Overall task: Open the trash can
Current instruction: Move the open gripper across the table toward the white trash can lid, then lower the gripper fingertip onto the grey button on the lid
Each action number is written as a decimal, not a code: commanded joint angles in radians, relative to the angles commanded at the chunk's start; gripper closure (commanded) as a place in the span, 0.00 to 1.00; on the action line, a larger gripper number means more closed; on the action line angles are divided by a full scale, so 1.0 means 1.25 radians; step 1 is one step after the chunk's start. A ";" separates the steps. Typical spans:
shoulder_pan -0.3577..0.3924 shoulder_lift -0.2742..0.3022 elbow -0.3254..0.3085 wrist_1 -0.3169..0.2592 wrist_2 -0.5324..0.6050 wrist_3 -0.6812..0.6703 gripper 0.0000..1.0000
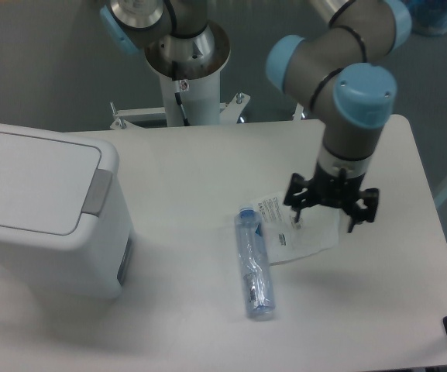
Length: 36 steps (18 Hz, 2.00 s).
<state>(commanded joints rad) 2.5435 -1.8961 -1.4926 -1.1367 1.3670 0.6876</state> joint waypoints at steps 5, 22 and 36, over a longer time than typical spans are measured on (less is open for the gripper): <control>-0.058 0.033 0.000 -0.001 -0.073 -0.075 0.00; -0.172 0.131 -0.005 -0.040 -0.146 -0.399 0.00; -0.194 0.189 -0.086 -0.042 -0.149 -0.433 0.00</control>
<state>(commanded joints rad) 2.3010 -1.6598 -1.5999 -1.1888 1.1812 0.1457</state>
